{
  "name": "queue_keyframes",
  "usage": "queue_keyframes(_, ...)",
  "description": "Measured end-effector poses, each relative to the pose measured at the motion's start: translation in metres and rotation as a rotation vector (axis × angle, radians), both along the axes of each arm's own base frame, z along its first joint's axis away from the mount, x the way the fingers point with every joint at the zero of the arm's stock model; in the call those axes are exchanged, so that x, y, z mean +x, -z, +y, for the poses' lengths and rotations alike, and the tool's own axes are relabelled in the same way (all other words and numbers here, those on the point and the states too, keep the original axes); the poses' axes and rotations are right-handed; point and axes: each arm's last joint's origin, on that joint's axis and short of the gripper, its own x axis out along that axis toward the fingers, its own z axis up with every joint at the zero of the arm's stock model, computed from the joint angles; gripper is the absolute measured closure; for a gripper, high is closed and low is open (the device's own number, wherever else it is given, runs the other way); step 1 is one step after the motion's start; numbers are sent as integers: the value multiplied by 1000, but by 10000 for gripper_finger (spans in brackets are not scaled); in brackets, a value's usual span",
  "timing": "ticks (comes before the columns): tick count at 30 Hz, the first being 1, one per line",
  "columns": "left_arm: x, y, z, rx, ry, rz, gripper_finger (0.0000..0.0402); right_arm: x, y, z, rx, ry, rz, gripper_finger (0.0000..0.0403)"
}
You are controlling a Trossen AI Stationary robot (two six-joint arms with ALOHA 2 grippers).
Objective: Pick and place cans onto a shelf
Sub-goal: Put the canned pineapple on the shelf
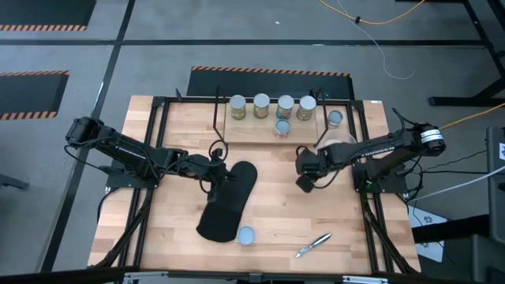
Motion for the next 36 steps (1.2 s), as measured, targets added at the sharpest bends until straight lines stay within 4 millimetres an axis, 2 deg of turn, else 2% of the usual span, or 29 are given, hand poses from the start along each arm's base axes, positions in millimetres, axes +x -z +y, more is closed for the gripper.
queue_keyframes(8, 0, 0, 0, 0, 0, 0, 360, 3, -1, -10, -78, 158, -53, 341)
queue_keyframes(16, 0, 0, 0, 0, 0, 0, 360, 4, -1, -11, -102, 211, -72, 341)
queue_keyframes(36, 0, 0, 0, 0, 0, 0, 360, 4, -1, -11, -110, 187, -74, 341)
